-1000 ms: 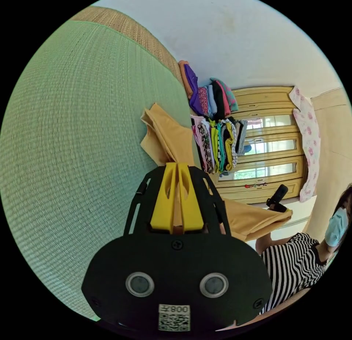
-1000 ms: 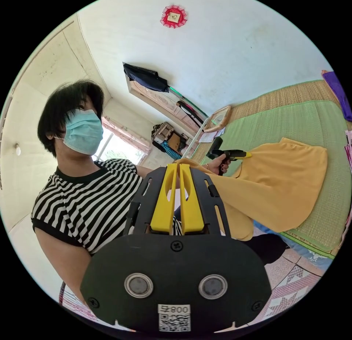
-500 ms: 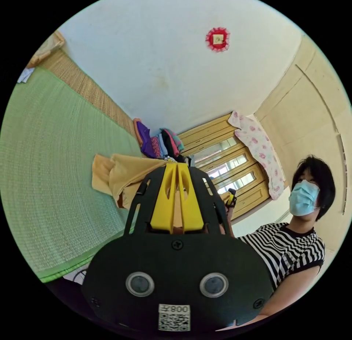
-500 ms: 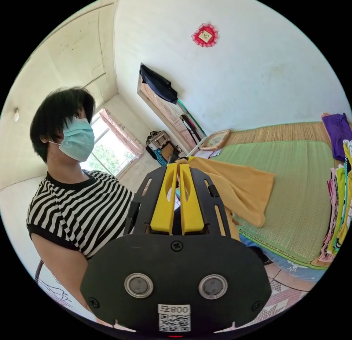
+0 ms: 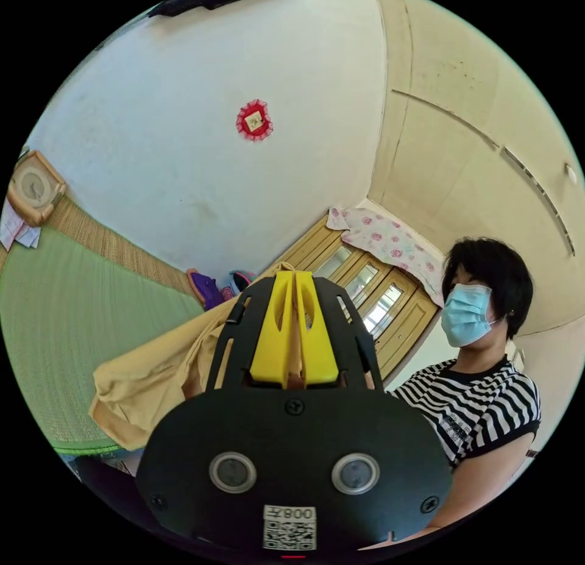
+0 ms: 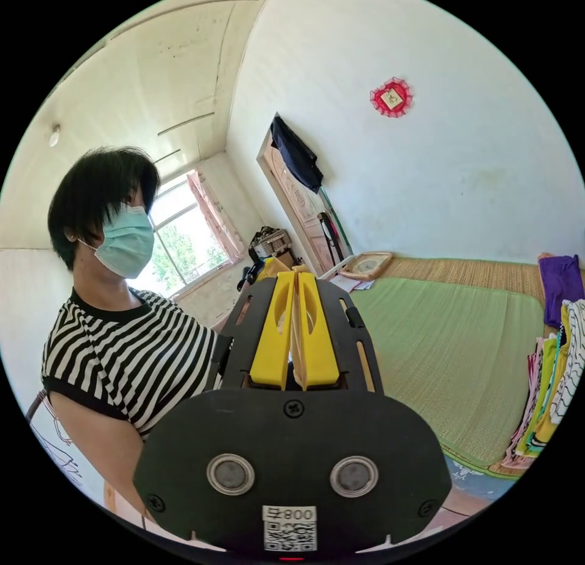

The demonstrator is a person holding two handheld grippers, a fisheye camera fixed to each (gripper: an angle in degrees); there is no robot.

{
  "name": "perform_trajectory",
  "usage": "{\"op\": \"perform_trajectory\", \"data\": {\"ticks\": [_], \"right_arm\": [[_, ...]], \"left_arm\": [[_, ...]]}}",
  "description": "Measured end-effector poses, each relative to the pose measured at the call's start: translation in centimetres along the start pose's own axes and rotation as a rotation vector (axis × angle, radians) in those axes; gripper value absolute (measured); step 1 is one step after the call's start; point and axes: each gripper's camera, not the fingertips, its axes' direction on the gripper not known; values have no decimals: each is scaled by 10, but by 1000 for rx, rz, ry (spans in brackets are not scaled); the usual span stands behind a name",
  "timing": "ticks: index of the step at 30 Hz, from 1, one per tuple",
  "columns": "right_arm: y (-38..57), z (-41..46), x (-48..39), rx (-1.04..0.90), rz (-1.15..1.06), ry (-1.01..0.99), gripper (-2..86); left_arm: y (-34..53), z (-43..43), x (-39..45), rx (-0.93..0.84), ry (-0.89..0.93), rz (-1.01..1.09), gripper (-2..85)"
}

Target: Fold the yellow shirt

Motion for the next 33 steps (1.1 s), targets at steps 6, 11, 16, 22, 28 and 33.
{"op": "perform_trajectory", "data": {"ticks": [6, 11, 16, 22, 28, 33], "right_arm": [[-5, -32, -33, 40, -69, 10, 1], [-14, -52, -57, 64, -118, 15, 3], [-25, -60, -76, 74, -158, 5, 4], [-44, -56, -88, 67, -178, 2, 4], [-74, -41, -88, 54, -177, 11, 5], [-109, -20, -76, 40, -163, 30, 5]], "left_arm": [[-1, -81, 60, 66, 10, 121, 4], [5, -135, 98, 98, 0, 198, 4], [13, -188, 127, 133, -9, 263, 4], [20, -226, 137, 151, -37, 299, 3], [19, -241, 126, 166, -57, 311, 3], [9, -237, 100, 170, -71, 303, 3]]}}
